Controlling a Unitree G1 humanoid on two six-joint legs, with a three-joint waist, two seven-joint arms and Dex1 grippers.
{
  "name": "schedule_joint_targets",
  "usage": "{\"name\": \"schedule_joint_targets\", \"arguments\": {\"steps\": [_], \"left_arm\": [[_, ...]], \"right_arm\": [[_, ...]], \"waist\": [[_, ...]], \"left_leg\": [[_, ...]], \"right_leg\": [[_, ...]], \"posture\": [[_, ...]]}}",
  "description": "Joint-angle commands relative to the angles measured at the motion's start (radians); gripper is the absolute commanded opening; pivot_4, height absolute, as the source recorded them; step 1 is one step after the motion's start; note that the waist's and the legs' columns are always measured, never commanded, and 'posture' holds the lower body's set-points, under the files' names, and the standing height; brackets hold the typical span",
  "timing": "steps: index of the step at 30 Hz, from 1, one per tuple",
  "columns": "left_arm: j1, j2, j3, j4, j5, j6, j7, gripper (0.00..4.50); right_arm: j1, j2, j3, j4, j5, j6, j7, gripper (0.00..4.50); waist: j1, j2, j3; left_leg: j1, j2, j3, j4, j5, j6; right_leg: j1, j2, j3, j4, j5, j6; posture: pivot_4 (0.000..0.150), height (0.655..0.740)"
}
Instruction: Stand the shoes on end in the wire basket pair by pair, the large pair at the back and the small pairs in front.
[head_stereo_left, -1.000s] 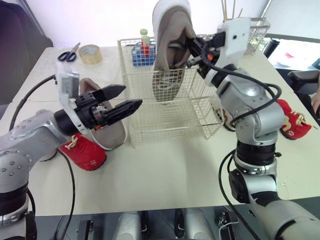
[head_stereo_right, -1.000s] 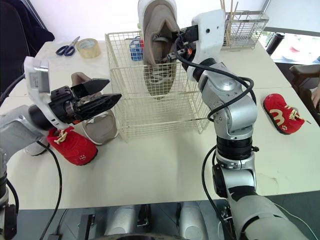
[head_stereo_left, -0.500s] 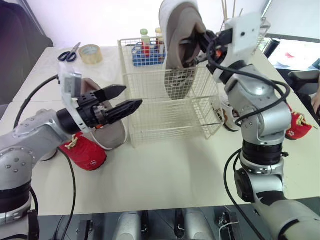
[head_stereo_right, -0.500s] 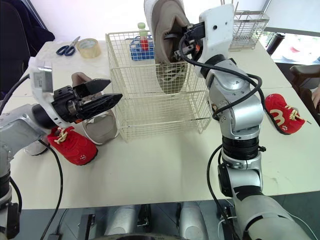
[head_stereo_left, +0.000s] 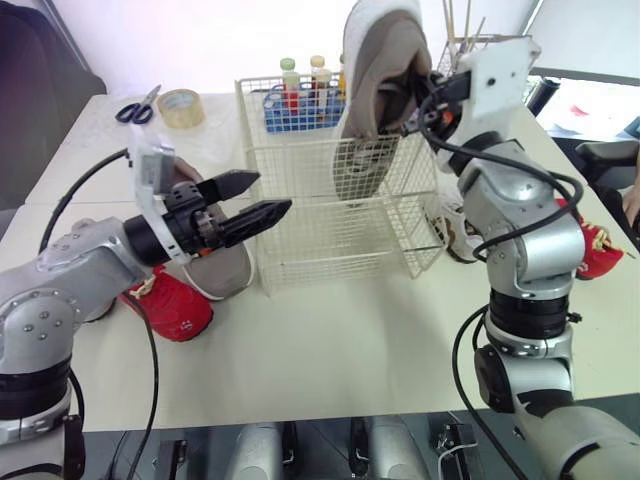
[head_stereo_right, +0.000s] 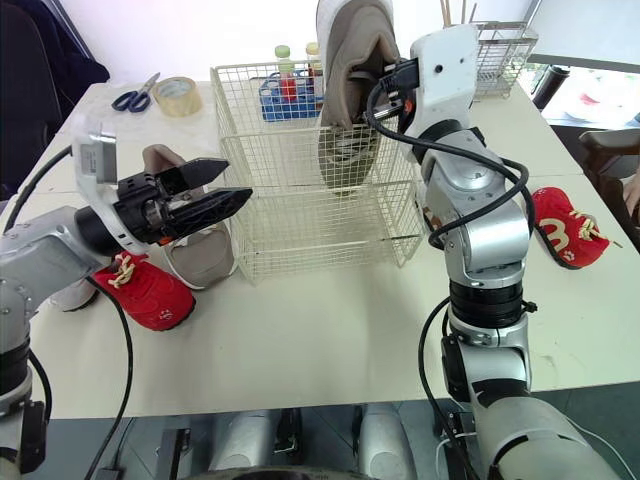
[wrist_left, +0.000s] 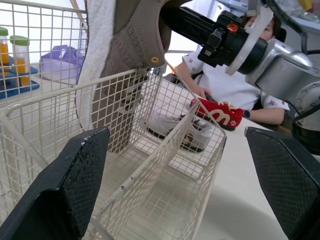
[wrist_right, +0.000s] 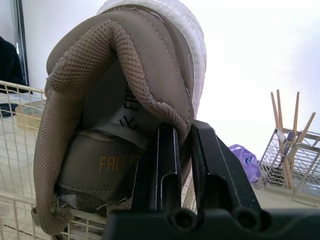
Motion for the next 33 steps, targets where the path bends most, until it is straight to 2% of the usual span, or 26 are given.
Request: {"name": "schedule_joint_targets", "arguments": {"steps": [1, 4, 8, 9, 14, 18, 24, 27, 28, 31, 33], "left_arm": [[-0.014, -0.005, 0.009, -0.014, 0.006, -0.006, -0.007, 4.50], [-0.014, -0.008, 0.009, -0.013, 0.013, -0.006, -0.011, 4.50], [-0.001, -0.009, 0.014, -0.013, 0.018, -0.007, -0.020, 4.50], [0.005, -0.008, 0.017, -0.012, 0.019, -0.007, -0.024, 4.50], [0.015, 0.015, 0.033, 0.018, 0.030, 0.001, -0.058, 4.50], [0.002, 0.054, 0.049, 0.080, 0.044, 0.012, -0.108, 4.50], [-0.029, 0.072, 0.038, 0.143, 0.116, 0.002, -0.162, 4.50], [-0.021, 0.104, 0.077, 0.153, 0.132, 0.027, -0.138, 4.50], [-0.021, 0.122, 0.104, 0.170, 0.136, 0.034, -0.125, 4.50], [-0.038, 0.158, 0.193, 0.247, 0.116, 0.050, -0.112, 4.50], [-0.057, 0.207, 0.251, 0.348, 0.125, 0.074, -0.112, 4.50]], "right_arm": [[-0.024, -0.008, -0.023, -0.058, -0.004, -0.021, 0.003, 0.27], [-0.007, -0.004, -0.017, -0.073, 0.002, -0.006, 0.009, 1.14], [0.017, -0.024, -0.032, -0.096, -0.004, -0.032, 0.024, 3.22], [0.026, -0.030, -0.043, -0.107, -0.005, -0.044, 0.025, 3.60], [0.134, -0.090, -0.144, -0.230, 0.105, -0.034, 0.136, 3.60], [0.159, -0.173, -0.268, -0.238, 0.241, -0.005, 0.245, 3.60], [0.174, -0.192, -0.256, -0.206, 0.303, -0.036, 0.299, 3.60], [0.160, -0.211, -0.302, -0.198, 0.464, 0.024, 0.391, 3.60], [0.135, -0.239, -0.343, -0.185, 0.610, 0.093, 0.449, 3.60], [0.046, -0.329, -0.410, -0.108, 0.892, 0.239, 0.543, 3.60], [-0.008, -0.436, -0.373, -0.057, 0.971, 0.310, 0.663, 4.19]], "waist": [[0.000, 0.000, 0.000], [0.000, 0.000, 0.000], [0.000, 0.000, 0.000], [0.001, 0.000, 0.000], [0.002, 0.000, 0.000], [0.001, 0.000, 0.000], [0.000, 0.000, 0.000], [0.000, 0.000, 0.000], [0.000, 0.000, 0.000], [0.002, 0.000, 0.000], [0.002, 0.000, 0.000]], "left_leg": [[0.000, 0.000, 0.000, 0.000, 0.000, 0.000], [0.000, 0.000, 0.000, 0.000, 0.000, 0.000], [0.000, 0.000, 0.000, 0.000, 0.000, 0.000], [0.000, 0.000, 0.000, 0.000, 0.000, 0.000], [0.000, 0.000, 0.000, 0.000, 0.000, 0.000], [0.000, 0.000, 0.000, 0.000, 0.000, 0.000], [0.001, 0.000, 0.000, 0.000, 0.000, 0.000], [0.001, 0.000, 0.000, 0.000, 0.000, 0.000], [0.001, 0.000, 0.000, 0.000, 0.000, 0.000], [0.001, 0.001, -0.001, 0.000, 0.000, 0.000], [0.001, 0.001, -0.001, 0.000, 0.000, 0.000]], "right_leg": [[0.000, 0.000, 0.000, 0.000, 0.000, 0.000], [0.000, 0.000, 0.000, 0.000, 0.000, 0.000], [0.000, 0.000, 0.000, 0.000, 0.000, 0.000], [0.000, 0.000, 0.000, 0.000, 0.000, 0.000], [0.000, 0.000, 0.000, -0.001, 0.000, 0.000], [0.000, 0.000, 0.000, -0.001, 0.000, 0.000], [0.000, 0.001, 0.002, -0.001, 0.000, 0.000], [0.000, 0.001, 0.002, -0.001, 0.000, 0.000], [0.000, 0.001, 0.002, -0.001, 0.000, 0.000], [0.000, 0.001, 0.002, -0.001, 0.000, 0.000], [0.000, 0.000, 0.002, 0.000, 0.000, 0.000]], "posture": [[0.150, 0.7400], [0.150, 0.7400], [0.150, 0.7400], [0.150, 0.7400], [0.150, 0.7400], [0.150, 0.7400], [0.150, 0.7400], [0.150, 0.7400], [0.150, 0.7400], [0.150, 0.7400], [0.150, 0.7400]]}}
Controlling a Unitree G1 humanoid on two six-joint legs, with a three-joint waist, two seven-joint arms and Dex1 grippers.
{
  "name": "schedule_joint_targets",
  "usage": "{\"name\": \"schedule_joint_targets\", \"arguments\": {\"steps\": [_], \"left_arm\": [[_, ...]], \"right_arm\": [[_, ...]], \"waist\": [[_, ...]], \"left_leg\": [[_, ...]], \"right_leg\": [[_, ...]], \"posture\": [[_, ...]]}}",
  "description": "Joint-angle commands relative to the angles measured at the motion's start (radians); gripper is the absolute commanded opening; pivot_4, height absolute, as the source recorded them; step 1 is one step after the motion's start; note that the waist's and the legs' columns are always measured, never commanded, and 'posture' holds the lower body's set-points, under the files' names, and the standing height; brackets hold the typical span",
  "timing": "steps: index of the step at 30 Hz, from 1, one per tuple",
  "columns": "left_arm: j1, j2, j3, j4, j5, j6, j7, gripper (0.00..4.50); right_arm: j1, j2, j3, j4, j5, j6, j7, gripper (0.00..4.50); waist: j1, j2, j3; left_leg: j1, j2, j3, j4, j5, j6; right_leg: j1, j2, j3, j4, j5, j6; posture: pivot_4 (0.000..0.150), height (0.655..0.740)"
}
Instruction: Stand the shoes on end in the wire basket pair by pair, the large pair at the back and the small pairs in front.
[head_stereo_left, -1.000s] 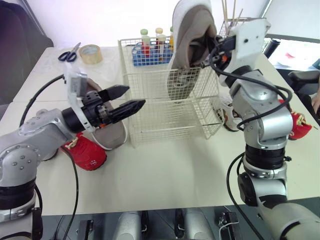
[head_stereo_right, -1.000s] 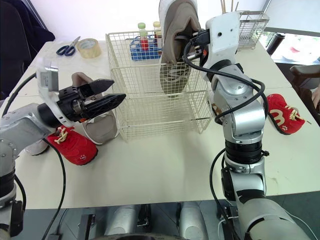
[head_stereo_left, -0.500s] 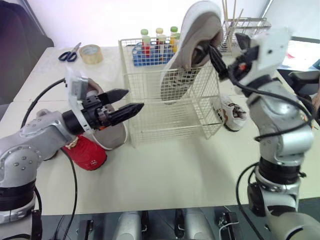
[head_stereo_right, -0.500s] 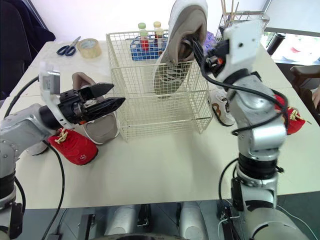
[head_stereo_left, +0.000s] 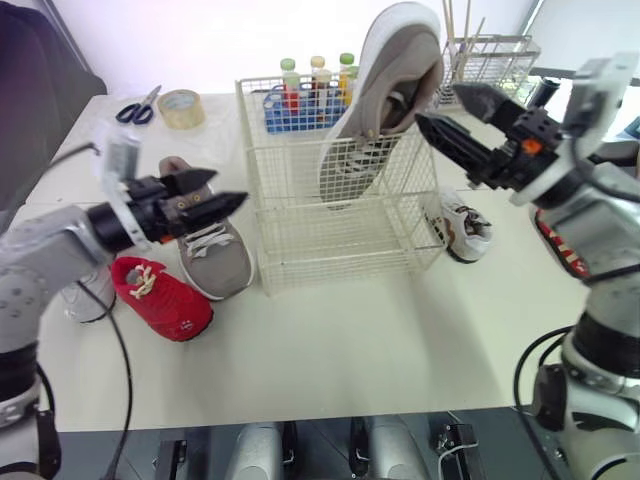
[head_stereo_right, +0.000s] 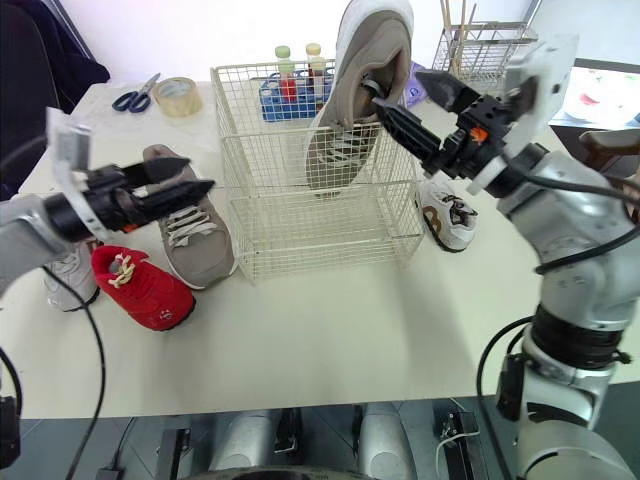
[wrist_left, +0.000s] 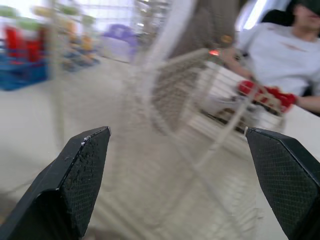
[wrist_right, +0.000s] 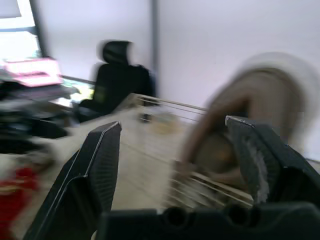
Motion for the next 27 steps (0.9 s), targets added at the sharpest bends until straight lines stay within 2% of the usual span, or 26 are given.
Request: {"name": "schedule_joint_targets", "arguments": {"steps": [1, 3, 6, 10, 14, 18, 27], "left_arm": [[-0.038, 0.115, 0.116, 0.182, 0.046, 0.025, -0.019, 4.50], [-0.071, 0.203, 0.096, 0.364, 0.125, 0.033, -0.065, 4.50], [-0.189, 0.246, 0.030, 0.582, 0.152, 0.094, -0.171, 4.50], [-0.302, 0.274, -0.239, 0.748, 0.334, 0.150, -0.405, 4.50], [-0.443, 0.212, -0.389, 0.978, 0.496, 0.109, -0.575, 4.50], [-0.565, 0.135, -0.458, 1.174, 0.634, 0.044, -0.661, 4.50], [-0.669, -0.022, -0.512, 1.363, 0.835, -0.020, -0.769, 4.50]], "right_arm": [[-0.104, -0.183, 0.053, 0.041, 0.150, 0.109, 0.253, 4.46], [-0.174, -0.276, 0.185, 0.052, 0.121, 0.109, 0.438, 4.46], [-0.255, -0.298, 0.317, 0.060, 0.082, 0.064, 0.603, 4.46], [-0.316, -0.263, 0.440, 0.087, 0.000, -0.010, 0.730, 4.46], [-0.314, -0.227, 0.472, 0.099, -0.061, -0.084, 0.766, 4.46], [-0.312, -0.219, 0.460, 0.095, -0.067, -0.086, 0.764, 4.46], [-0.279, -0.264, 0.428, 0.062, -0.055, -0.053, 0.748, 4.46]], "waist": [[0.000, 0.000, 0.000], [-0.003, -0.001, 0.000], [-0.006, -0.001, 0.000], [0.006, -0.002, -0.001], [0.007, -0.007, -0.001], [0.002, -0.009, -0.001], [-0.002, -0.009, -0.001]], "left_leg": [[0.000, 0.000, 0.000, 0.000, 0.000, 0.000], [0.000, 0.000, 0.000, -0.002, 0.000, 0.000], [0.003, 0.000, 0.003, -0.002, 0.000, 0.001], [0.002, 0.000, 0.004, -0.001, -0.001, 0.001], [-0.003, -0.002, 0.007, 0.001, -0.001, 0.002], [-0.006, -0.002, 0.006, 0.002, -0.001, 0.001], [-0.006, -0.001, 0.006, 0.002, -0.001, 0.001]], "right_leg": [[0.000, 0.000, 0.000, 0.000, 0.000, 0.000], [-0.001, 0.000, 0.000, -0.001, 0.000, 0.000], [-0.001, 0.001, 0.002, 0.000, 0.000, 0.000], [-0.001, 0.000, 0.003, 0.000, 0.000, 0.000], [-0.004, 0.001, 0.002, 0.000, 0.000, 0.000], [-0.005, 0.002, 0.000, 0.001, 0.000, 0.000], [-0.005, 0.002, 0.000, 0.001, 0.000, 0.000]], "posture": [[0.150, 0.7400], [0.150, 0.7400], [0.150, 0.7400], [0.150, 0.7400], [0.150, 0.7400], [0.150, 0.7400], [0.150, 0.7400]]}}
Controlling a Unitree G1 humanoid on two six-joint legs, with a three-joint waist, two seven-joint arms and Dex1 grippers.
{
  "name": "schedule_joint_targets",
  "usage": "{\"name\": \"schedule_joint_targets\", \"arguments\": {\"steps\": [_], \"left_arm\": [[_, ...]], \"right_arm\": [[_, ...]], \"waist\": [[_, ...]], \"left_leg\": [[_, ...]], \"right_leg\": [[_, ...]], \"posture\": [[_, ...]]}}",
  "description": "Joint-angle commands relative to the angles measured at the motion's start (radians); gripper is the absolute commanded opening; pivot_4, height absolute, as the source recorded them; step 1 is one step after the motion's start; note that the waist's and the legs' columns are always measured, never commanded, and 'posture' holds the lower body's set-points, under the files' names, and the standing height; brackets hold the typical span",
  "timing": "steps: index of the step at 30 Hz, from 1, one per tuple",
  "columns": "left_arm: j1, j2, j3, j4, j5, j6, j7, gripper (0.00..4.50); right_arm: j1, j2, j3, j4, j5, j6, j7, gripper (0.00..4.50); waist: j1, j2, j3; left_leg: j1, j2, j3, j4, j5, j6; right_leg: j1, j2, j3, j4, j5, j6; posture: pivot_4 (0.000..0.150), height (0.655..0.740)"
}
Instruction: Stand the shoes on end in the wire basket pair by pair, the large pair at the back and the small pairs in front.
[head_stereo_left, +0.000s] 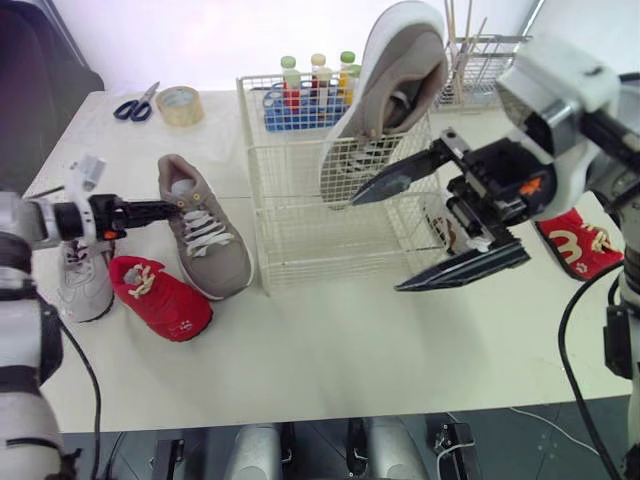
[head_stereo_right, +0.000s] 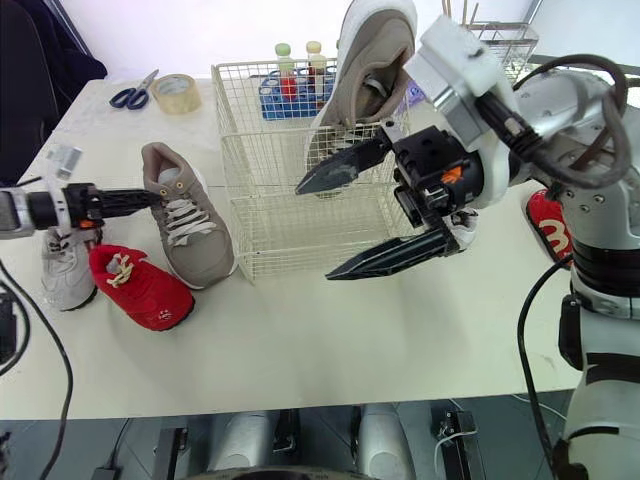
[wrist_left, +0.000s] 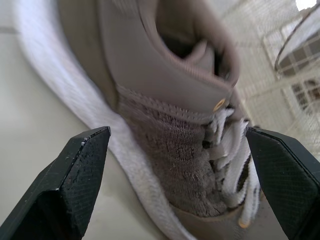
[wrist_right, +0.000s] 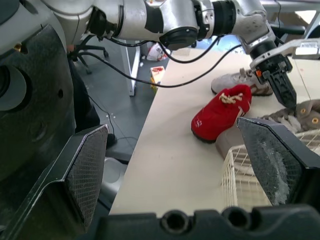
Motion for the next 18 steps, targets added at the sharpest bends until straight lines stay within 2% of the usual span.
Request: {"name": "schedule_joint_targets", "arguments": {"steps": [1, 6, 9, 12, 15, 17, 18], "left_arm": [[-0.025, -0.010, -0.003, 0.041, 0.066, -0.026, -0.041, 4.50], [-0.024, -0.065, 0.044, 0.095, 0.105, -0.062, -0.005, 4.50], [-0.022, -0.104, 0.098, 0.115, 0.102, -0.099, 0.051, 3.73], [-0.025, -0.122, 0.138, 0.122, 0.105, -0.107, 0.076, 2.31], [-0.026, -0.128, 0.169, 0.120, 0.105, -0.111, 0.088, 1.22], [-0.033, -0.119, 0.207, 0.117, 0.089, -0.112, 0.110, 0.71], [-0.035, -0.115, 0.222, 0.114, 0.085, -0.114, 0.122, 0.71]], "right_arm": [[0.000, -0.025, -0.049, -0.022, 0.009, 0.004, -0.011, 4.46], [0.014, -0.032, -0.059, -0.032, 0.010, 0.008, -0.033, 4.46], [0.025, -0.034, -0.060, -0.037, -0.006, 0.002, -0.056, 4.50], [0.031, -0.035, -0.067, -0.037, -0.006, 0.004, -0.070, 4.50], [0.040, -0.038, -0.070, -0.043, -0.005, 0.006, -0.080, 4.50], [0.049, -0.035, -0.070, -0.048, -0.009, 0.004, -0.095, 4.50], [0.053, -0.033, -0.071, -0.048, -0.013, 0.000, -0.102, 4.50]], "waist": [[-0.001, 0.000, 0.000], [0.003, 0.000, 0.000], [0.009, 0.000, 0.000], [0.020, 0.000, 0.000], [0.026, 0.000, 0.000], [0.025, 0.000, 0.000], [0.024, 0.000, 0.000]], "left_leg": [[0.000, 0.000, 0.000, 0.000, 0.000, 0.000], [0.000, 0.000, 0.000, 0.000, 0.000, 0.000], [0.000, 0.001, -0.001, 0.001, 0.000, 0.000], [0.000, 0.000, -0.001, 0.003, 0.000, 0.000], [0.000, 0.000, -0.001, 0.003, 0.000, 0.001], [0.000, 0.000, -0.001, 0.003, 0.000, 0.001], [0.000, 0.000, -0.002, 0.004, 0.000, 0.001]], "right_leg": [[0.000, 0.000, 0.000, 0.000, 0.000, 0.000], [0.000, -0.001, 0.000, 0.000, 0.000, 0.000], [0.000, -0.003, 0.000, 0.000, 0.000, 0.000], [0.000, -0.005, -0.001, 0.001, 0.000, 0.000], [0.001, -0.005, -0.001, 0.002, 0.000, 0.000], [0.001, -0.005, -0.002, 0.002, 0.000, 0.000], [0.001, -0.005, -0.002, 0.002, 0.000, 0.000]], "posture": [[0.150, 0.7400], [0.150, 0.7400], [0.150, 0.7400], [0.150, 0.7400], [0.150, 0.7400], [0.150, 0.7400], [0.150, 0.7400]]}}
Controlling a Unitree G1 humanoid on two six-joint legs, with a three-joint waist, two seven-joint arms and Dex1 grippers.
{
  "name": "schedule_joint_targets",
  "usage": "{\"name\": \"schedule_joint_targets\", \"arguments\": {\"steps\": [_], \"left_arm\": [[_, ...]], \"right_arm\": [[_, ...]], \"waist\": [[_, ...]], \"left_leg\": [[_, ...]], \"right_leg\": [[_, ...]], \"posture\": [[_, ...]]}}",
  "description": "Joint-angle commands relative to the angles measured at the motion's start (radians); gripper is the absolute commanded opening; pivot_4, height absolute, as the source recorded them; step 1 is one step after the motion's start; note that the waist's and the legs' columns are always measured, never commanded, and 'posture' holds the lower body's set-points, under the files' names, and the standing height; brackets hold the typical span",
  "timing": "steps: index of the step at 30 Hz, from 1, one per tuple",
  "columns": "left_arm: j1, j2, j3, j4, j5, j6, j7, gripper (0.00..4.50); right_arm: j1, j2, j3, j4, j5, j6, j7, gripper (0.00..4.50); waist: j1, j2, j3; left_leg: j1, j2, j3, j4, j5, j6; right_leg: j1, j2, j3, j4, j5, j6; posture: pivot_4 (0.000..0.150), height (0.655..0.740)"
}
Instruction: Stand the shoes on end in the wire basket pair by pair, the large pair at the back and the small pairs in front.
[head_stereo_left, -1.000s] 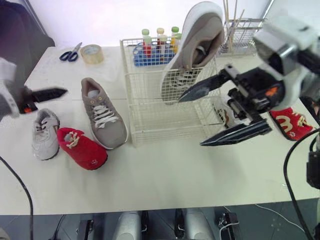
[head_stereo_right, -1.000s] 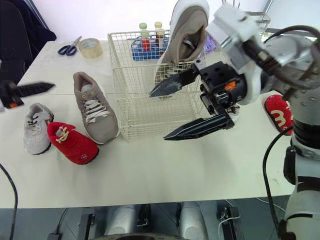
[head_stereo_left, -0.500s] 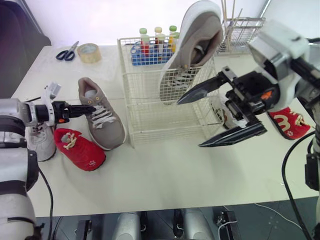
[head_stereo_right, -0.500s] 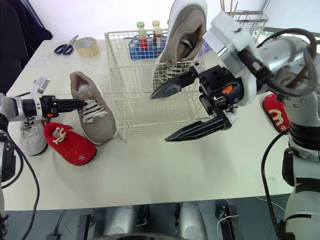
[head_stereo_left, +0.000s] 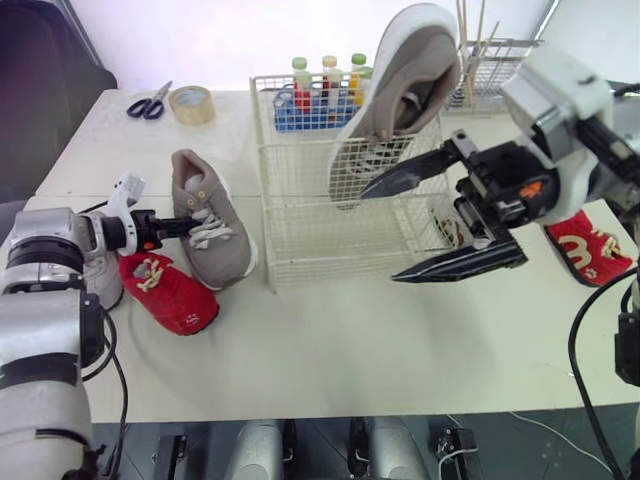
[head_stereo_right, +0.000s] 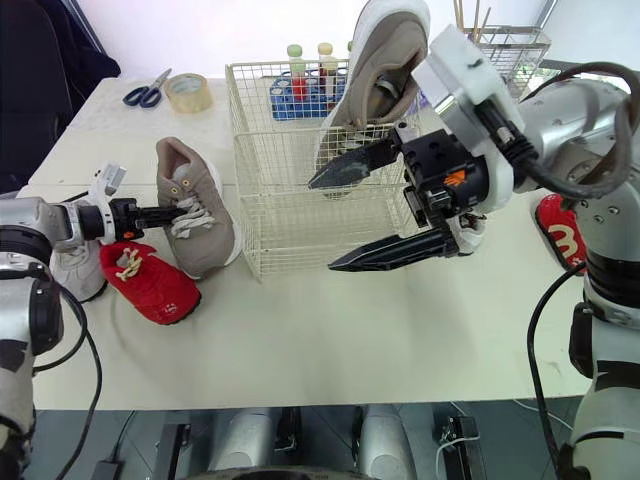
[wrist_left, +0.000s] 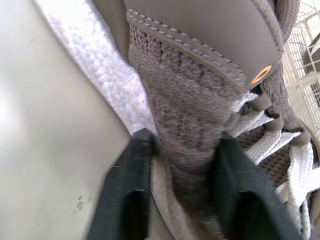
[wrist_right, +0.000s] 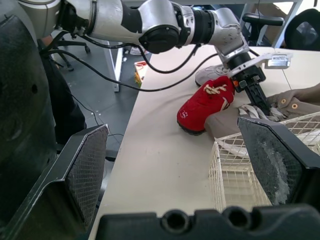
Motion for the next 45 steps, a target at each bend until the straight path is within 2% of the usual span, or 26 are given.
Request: {"name": "schedule_joint_targets", "arguments": {"steps": [1, 6, 11, 16, 18, 22, 26, 29, 36, 41, 45], "left_arm": [[-0.026, 0.016, 0.076, -0.007, -0.029, -0.018, 0.035, 0.71], [-0.048, 0.060, 0.214, -0.079, -0.086, -0.117, 0.116, 0.71], [-0.028, 0.138, 0.368, -0.372, -0.167, -0.285, 0.162, 0.71], [-0.068, 0.150, 0.397, -0.656, -0.229, -0.258, 0.244, 0.71], [-0.100, 0.118, 0.379, -0.784, -0.246, -0.284, 0.276, 0.71], [-0.146, -0.054, 0.298, -0.958, -0.216, -0.403, 0.390, 0.71], [-0.168, -0.224, 0.194, -0.910, -0.103, -0.661, 0.456, 0.71], [-0.192, -0.292, 0.155, -0.813, -0.053, -0.803, 0.477, 0.71], [-0.217, -0.374, 0.091, -0.600, 0.028, -1.034, 0.479, 0.71], [-0.208, -0.407, 0.057, -0.520, 0.079, -1.148, 0.494, 0.71], [-0.178, -0.425, 0.038, -0.500, 0.100, -1.193, 0.503, 0.71]], "right_arm": [[0.003, -0.010, -0.039, -0.020, -0.010, -0.013, -0.025, 4.50], [0.011, -0.007, -0.077, -0.003, 0.002, -0.012, -0.078, 4.50], [0.074, -0.073, -0.171, -0.029, 0.042, 0.054, -0.150, 4.50], [0.116, -0.094, -0.219, -0.031, 0.040, 0.075, -0.224, 4.50], [0.135, -0.107, -0.223, -0.026, 0.015, 0.067, -0.244, 4.50], [0.150, -0.125, -0.239, -0.001, -0.014, 0.049, -0.268, 4.50], [0.165, -0.148, -0.256, 0.003, -0.026, 0.045, -0.284, 4.50], [0.180, -0.170, -0.275, -0.001, -0.025, 0.054, -0.296, 4.50], [0.234, -0.191, -0.385, -0.040, 0.052, 0.173, -0.421, 4.50], [0.296, -0.129, -0.518, -0.048, 0.174, 0.258, -0.560, 4.50], [0.434, -0.048, -0.674, -0.053, 0.297, 0.311, -0.668, 4.50]], "waist": [[-0.002, 0.000, 0.000], [-0.006, -0.001, 0.001], [-0.009, -0.009, 0.003], [-0.006, -0.009, 0.003], [0.004, -0.010, 0.003], [0.025, -0.010, 0.003], [0.026, -0.008, 0.002], [0.024, -0.008, 0.002], [0.012, -0.008, 0.002], [0.019, -0.009, 0.002], [0.029, -0.009, 0.002]], "left_leg": [[0.000, 0.000, 0.000, 0.000, 0.000, 0.000], [-0.001, 0.000, 0.000, 0.000, 0.000, 0.000], [-0.003, 0.001, -0.003, 0.000, 0.000, 0.000], [-0.002, 0.000, -0.002, -0.001, 0.000, 0.001], [-0.002, 0.000, -0.002, 0.001, 0.000, 0.001], [-0.003, 0.000, -0.005, 0.009, -0.002, 0.003], [-0.002, 0.000, -0.004, 0.012, -0.002, 0.004], [-0.002, -0.001, -0.003, 0.012, -0.002, 0.004], [-0.003, -0.001, -0.002, 0.010, -0.003, 0.004], [-0.003, 0.000, -0.002, 0.010, -0.003, 0.005], [-0.003, 0.000, -0.003, 0.011, -0.003, 0.005]], "right_leg": [[0.000, 0.000, 0.000, 0.000, 0.000, 0.000], [0.000, 0.000, -0.002, 0.000, 0.000, 0.000], [-0.001, 0.000, -0.004, 0.000, 0.000, 0.000], [0.000, -0.003, -0.006, 0.000, 0.000, 0.000], [0.001, -0.003, -0.008, 0.000, 0.000, 0.000], [0.005, -0.003, -0.009, 0.000, 0.001, 0.001], [0.007, -0.003, -0.009, 0.000, 0.003, 0.005], [0.006, -0.002, -0.009, -0.001, 0.003, 0.004], [0.005, -0.001, -0.009, -0.002, 0.003, 0.004], [0.005, -0.003, -0.009, -0.002, 0.003, 0.004], [0.006, -0.003, -0.009, -0.002, 0.003, 0.004]], "posture": [[0.150, 0.7400], [0.150, 0.7400], [0.150, 0.7400], [0.150, 0.7400], [0.150, 0.7400], [0.150, 0.7400], [0.150, 0.7400], [0.150, 0.7400], [0.150, 0.7400], [0.150, 0.7400], [0.150, 0.7400]]}}
